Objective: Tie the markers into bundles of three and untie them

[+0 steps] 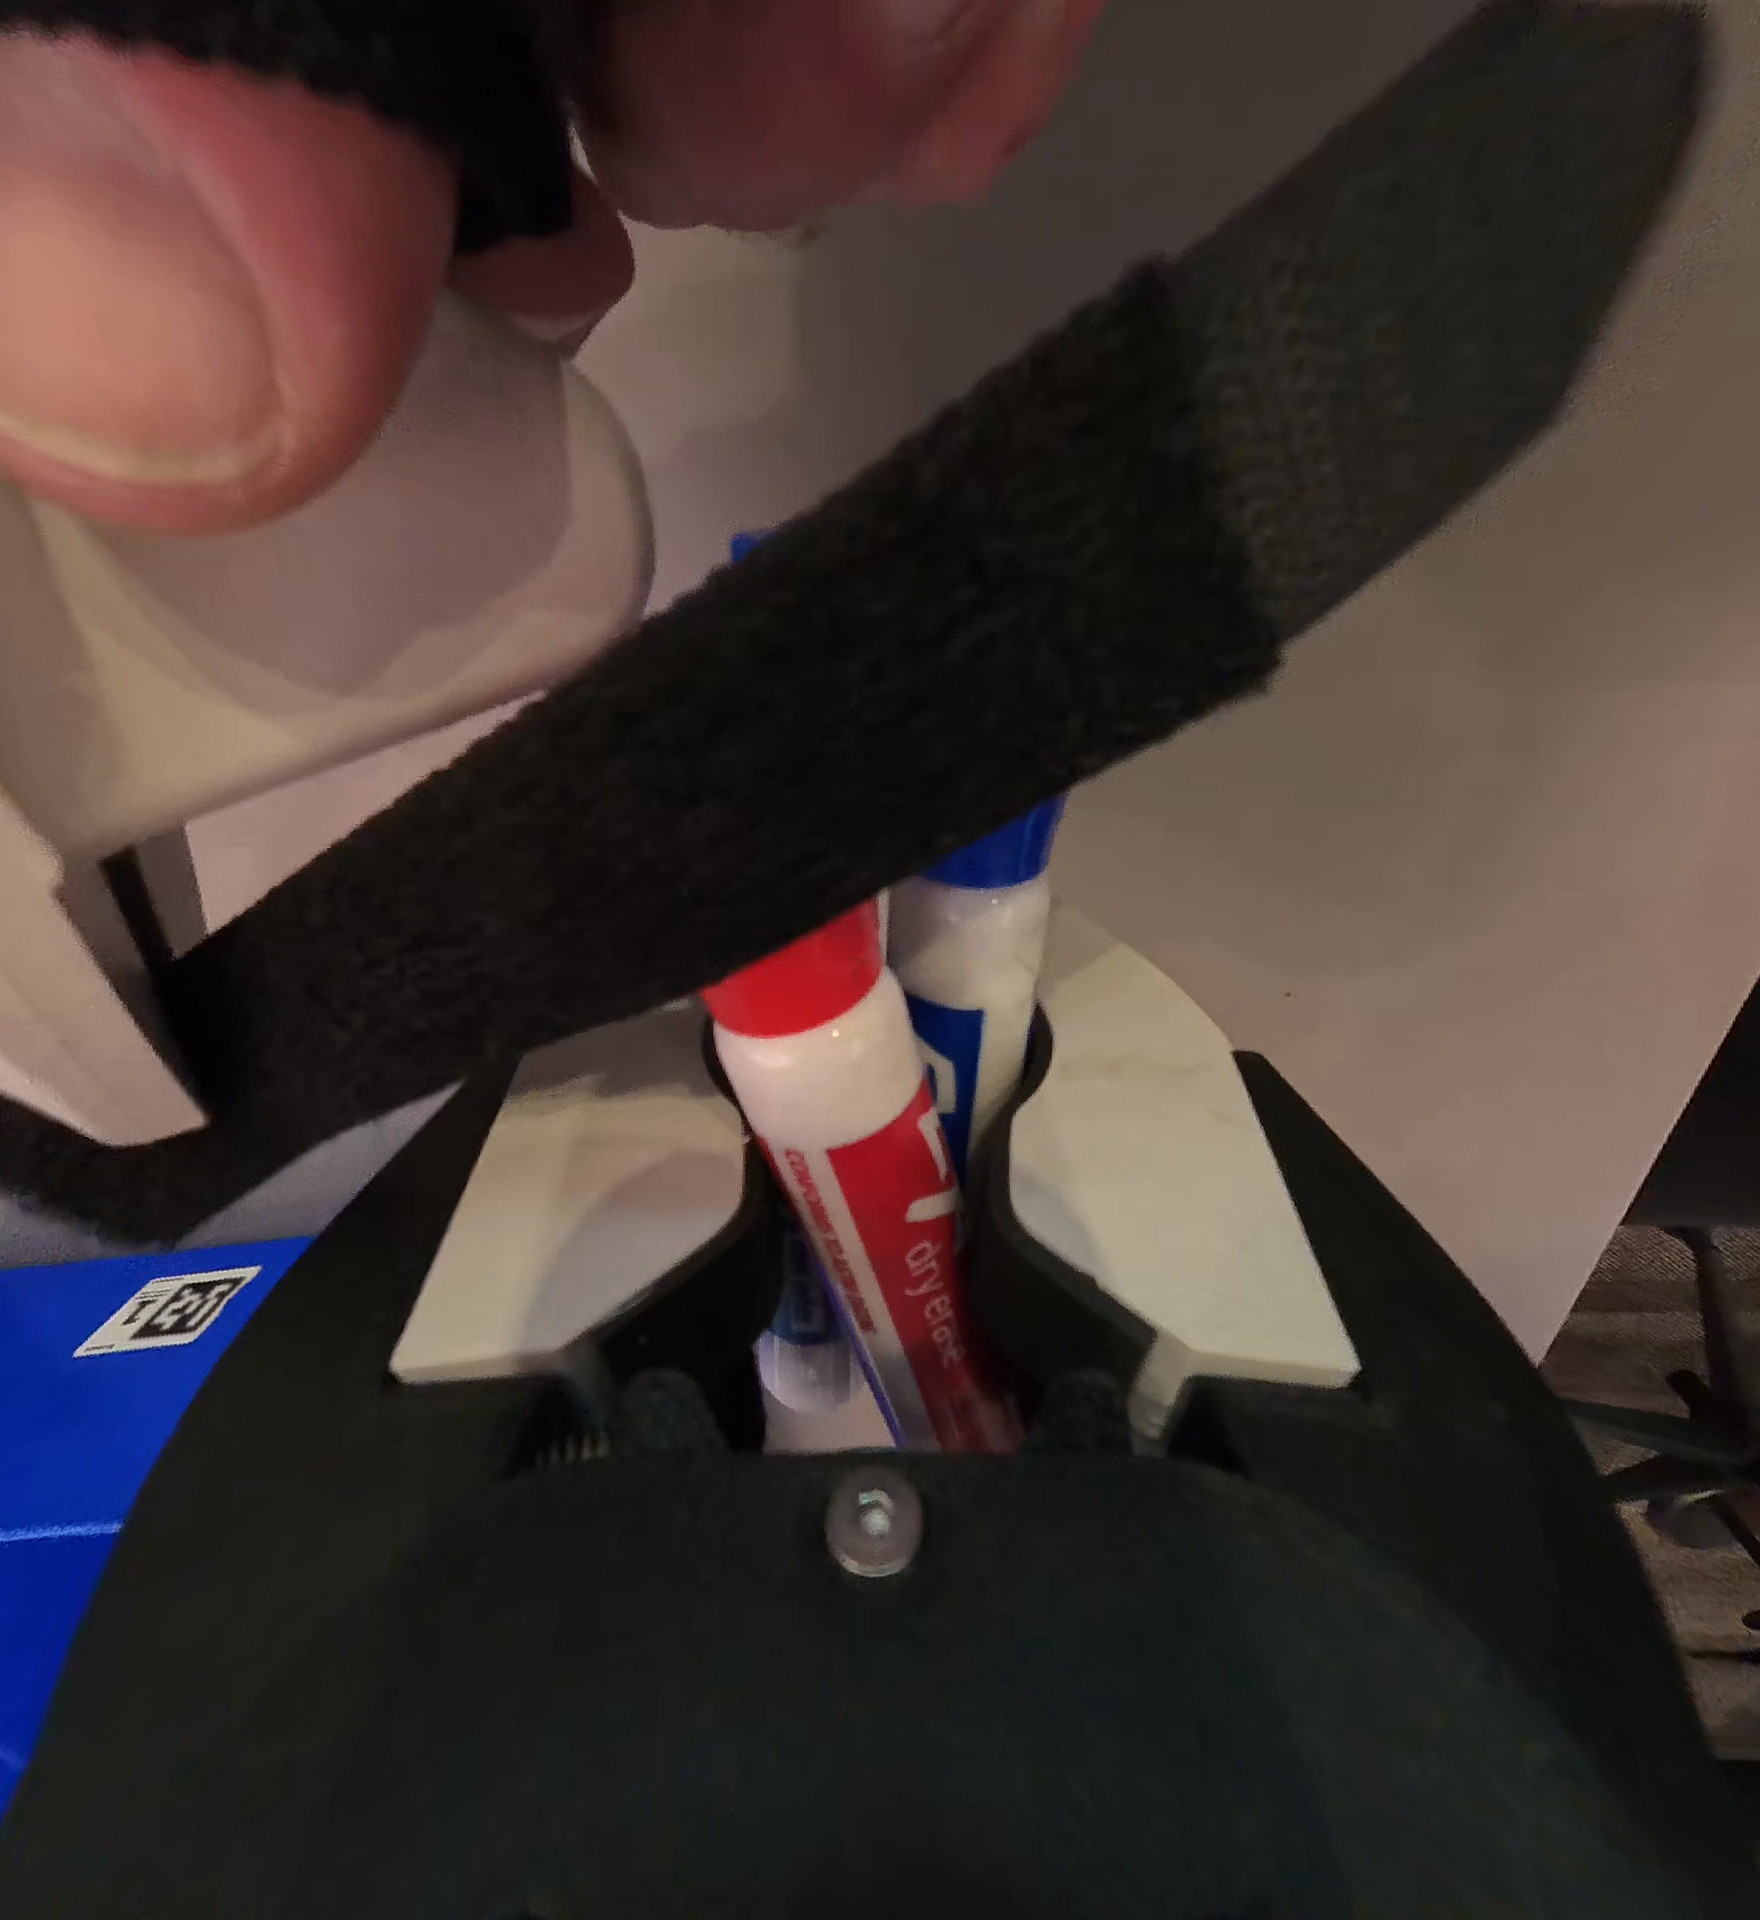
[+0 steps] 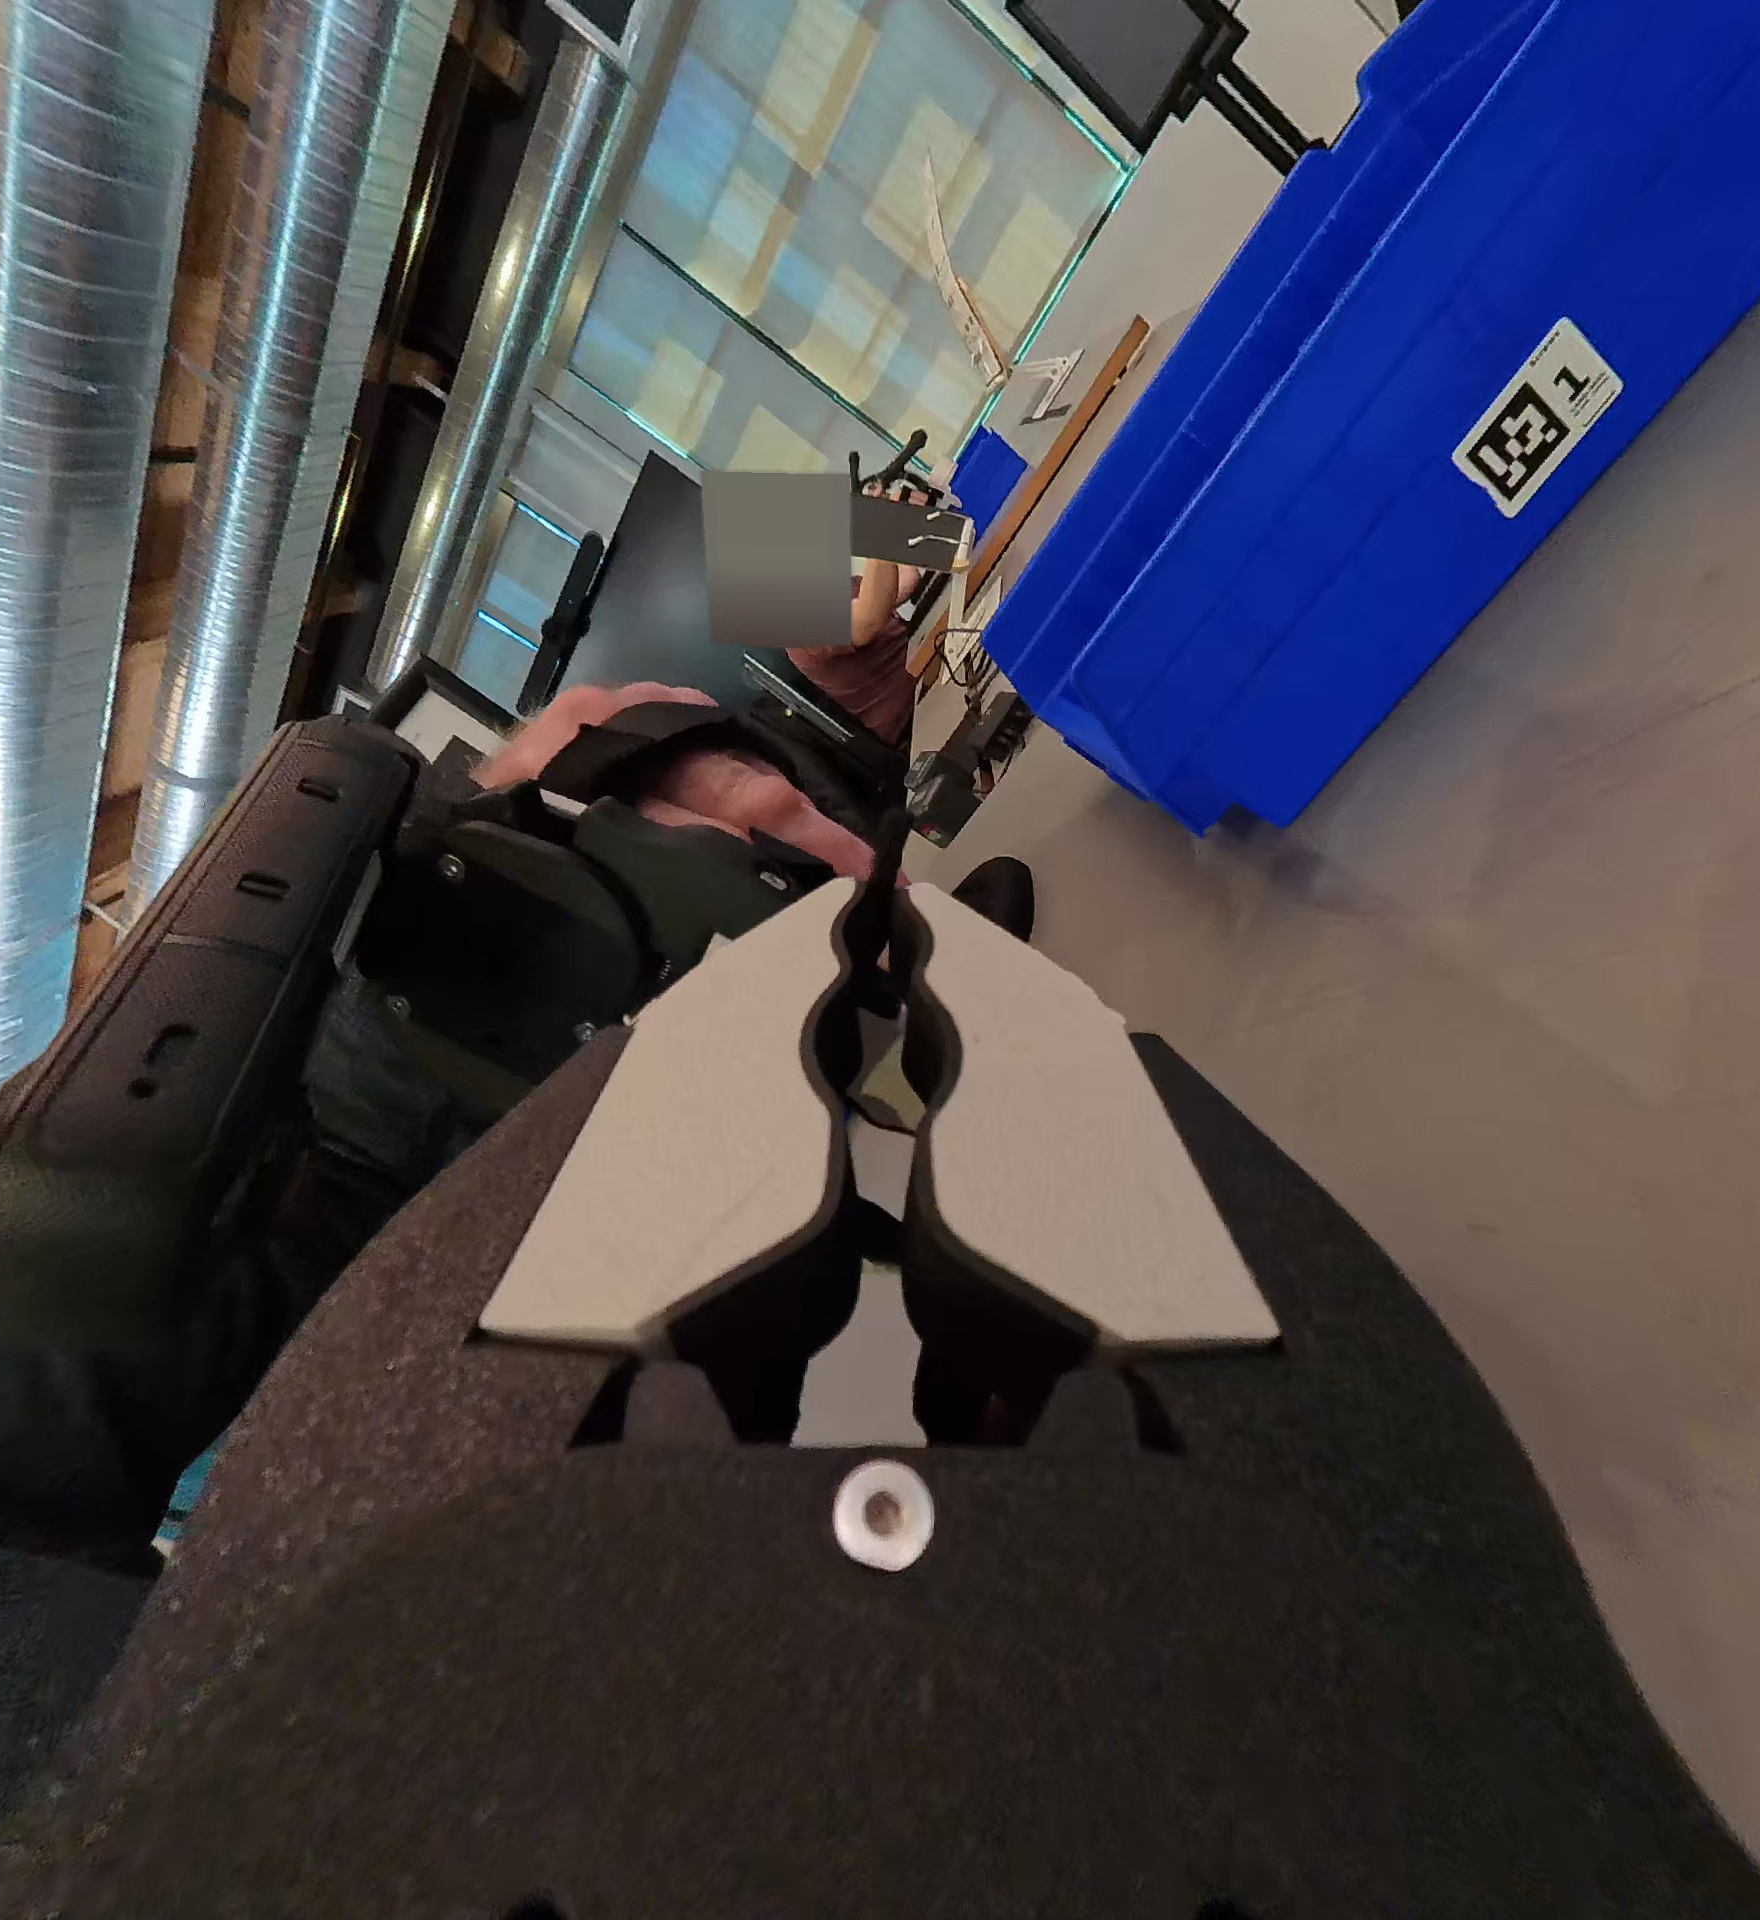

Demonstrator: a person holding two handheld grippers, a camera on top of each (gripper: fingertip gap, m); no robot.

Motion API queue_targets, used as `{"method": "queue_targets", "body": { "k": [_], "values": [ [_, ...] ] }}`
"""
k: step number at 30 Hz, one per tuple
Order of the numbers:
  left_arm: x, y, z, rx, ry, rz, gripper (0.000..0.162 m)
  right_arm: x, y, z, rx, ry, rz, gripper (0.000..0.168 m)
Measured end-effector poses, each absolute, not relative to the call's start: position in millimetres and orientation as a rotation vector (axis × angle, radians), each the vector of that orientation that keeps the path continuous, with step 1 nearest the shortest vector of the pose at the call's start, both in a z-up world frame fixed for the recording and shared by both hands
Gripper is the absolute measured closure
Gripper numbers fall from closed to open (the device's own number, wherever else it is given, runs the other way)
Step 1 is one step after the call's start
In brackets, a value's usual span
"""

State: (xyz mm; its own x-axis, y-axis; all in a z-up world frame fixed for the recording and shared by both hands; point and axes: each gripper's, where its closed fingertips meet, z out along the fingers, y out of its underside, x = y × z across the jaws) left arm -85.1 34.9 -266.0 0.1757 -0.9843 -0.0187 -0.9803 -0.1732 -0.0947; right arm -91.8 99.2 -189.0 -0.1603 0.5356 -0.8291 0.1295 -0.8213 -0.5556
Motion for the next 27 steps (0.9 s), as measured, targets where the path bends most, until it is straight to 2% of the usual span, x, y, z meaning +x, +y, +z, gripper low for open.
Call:
{"method": "queue_targets", "body": {
  "k": [1,21,27],
  "values": [
    [-84.7,34.5,-264.7,-2.347,1.959,-0.080,0.120,-91.6,98.8,-190.3,-1.823,-0.767,2.045,0.167],
    [-85.5,34.6,-239.8,-2.377,2.007,-0.038,0.120,-85.0,86.4,-190.7,-1.679,-0.854,1.861,0.167],
    [-86.9,37.2,-237.0,-2.383,2.010,-0.031,0.106,-81.4,82.6,-183.7,-1.626,-0.945,1.747,0.167]
  ]
}}
